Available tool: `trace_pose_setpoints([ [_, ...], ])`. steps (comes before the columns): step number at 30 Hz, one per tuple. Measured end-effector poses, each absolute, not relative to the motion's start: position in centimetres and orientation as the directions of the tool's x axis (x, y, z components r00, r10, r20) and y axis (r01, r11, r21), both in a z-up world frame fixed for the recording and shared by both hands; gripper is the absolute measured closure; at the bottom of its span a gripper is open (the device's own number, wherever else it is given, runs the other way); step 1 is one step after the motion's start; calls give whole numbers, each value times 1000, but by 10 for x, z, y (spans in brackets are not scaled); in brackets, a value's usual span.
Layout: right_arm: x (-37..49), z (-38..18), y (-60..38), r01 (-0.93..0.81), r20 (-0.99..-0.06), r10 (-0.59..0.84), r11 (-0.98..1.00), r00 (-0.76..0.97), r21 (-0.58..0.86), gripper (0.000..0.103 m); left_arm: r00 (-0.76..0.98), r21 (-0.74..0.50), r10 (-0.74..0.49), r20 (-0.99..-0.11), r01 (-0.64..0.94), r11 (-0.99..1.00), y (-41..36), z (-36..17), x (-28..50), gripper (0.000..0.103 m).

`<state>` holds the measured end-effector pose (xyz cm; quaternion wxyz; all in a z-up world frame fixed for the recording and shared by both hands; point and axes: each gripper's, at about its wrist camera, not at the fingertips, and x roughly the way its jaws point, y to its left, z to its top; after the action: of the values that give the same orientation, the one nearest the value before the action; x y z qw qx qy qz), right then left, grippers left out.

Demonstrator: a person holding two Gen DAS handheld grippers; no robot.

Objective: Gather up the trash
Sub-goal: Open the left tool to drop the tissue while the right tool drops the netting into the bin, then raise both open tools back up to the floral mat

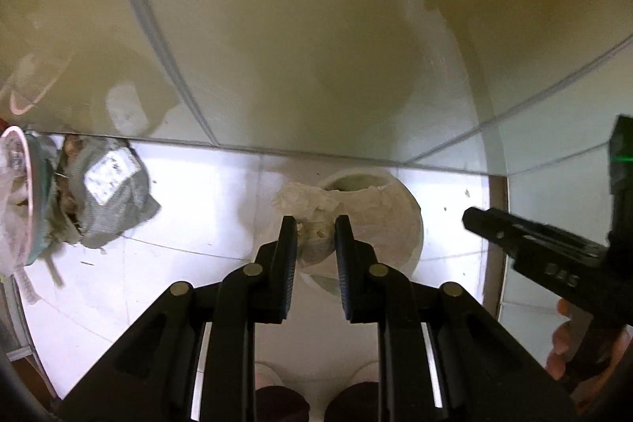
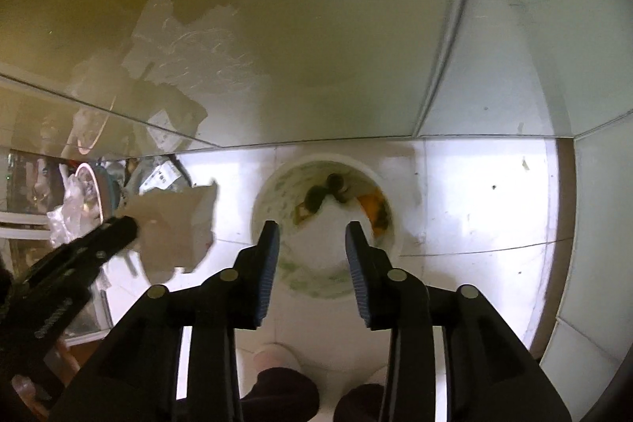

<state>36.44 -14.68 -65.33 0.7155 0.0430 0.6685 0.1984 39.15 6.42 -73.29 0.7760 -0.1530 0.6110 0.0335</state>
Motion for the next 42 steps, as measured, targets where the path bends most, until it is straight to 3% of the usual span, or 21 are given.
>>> trace_pose_setpoints([
  [3,368,-653,-152,-211,-936,349,919,42,334,66,207,-234,-191,-960,-209,950,48,-745,400,84],
  [6,372,-644,-161,-196,-934,351,923,64,333,66,108,-264,-248,-963,-178,948,34,-757,405,69],
  [14,370,-587,-160,-215,-928,354,921,116,324,66,113,-205,-191,-975,-130,970,22,-704,394,69],
  [21,359,-490,-150,-255,-918,376,907,131,335,66,193,-173,-143,-971,-151,973,38,-579,380,69],
  [29,343,-332,-162,-315,-883,409,890,230,330,66,328,-161,-95,-940,-180,970,44,-407,358,69],
  [35,332,-222,-184,-365,-827,442,876,347,315,66,462,-171,-63,-885,-196,965,35,-281,337,69],
  [42,314,-120,-204,-456,-717,502,844,483,283,66,637,-151,23,-770,-217,964,23,-167,317,61],
])
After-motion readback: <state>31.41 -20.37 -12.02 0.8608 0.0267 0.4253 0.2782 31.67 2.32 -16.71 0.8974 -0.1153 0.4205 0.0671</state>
